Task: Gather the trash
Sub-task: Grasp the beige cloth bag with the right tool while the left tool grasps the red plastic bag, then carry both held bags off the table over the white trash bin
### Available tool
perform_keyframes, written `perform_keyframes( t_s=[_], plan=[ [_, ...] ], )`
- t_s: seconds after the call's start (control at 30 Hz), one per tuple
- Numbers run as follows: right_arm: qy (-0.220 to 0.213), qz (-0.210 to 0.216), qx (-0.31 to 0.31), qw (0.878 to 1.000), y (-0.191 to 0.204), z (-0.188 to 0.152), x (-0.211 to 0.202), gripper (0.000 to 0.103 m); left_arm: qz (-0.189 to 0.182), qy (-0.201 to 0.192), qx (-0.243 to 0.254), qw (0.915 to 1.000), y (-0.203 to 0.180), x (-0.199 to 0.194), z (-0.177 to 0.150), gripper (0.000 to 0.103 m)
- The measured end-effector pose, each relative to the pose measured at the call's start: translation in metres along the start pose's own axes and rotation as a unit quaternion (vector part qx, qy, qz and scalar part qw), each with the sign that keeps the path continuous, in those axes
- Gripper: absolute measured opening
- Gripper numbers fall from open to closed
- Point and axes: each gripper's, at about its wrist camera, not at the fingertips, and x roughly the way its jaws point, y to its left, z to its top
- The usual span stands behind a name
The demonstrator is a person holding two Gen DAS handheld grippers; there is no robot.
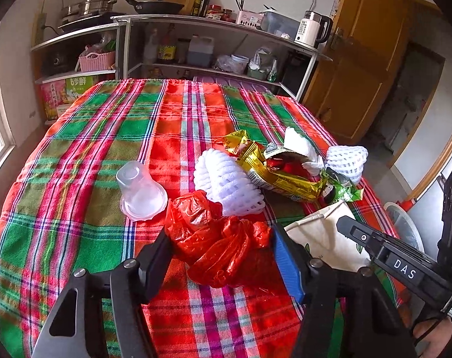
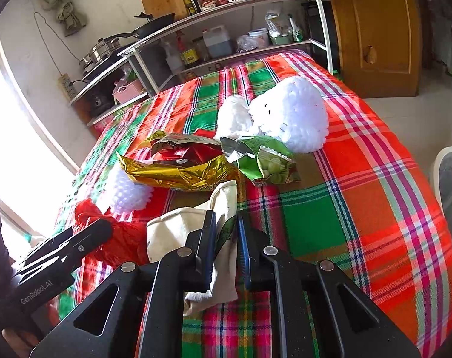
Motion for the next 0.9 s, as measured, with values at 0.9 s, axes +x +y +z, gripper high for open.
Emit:
perform_keyframes(
  t_s=[0.9],
  plan=[
    [-0.078, -0.045, 0.045, 0.995, -0.051, 0.009, -0.082, 0.014, -0.044, -0.031, 0.075, 0.9957, -0.065, -0.025, 0.022, 0.064]
  ],
)
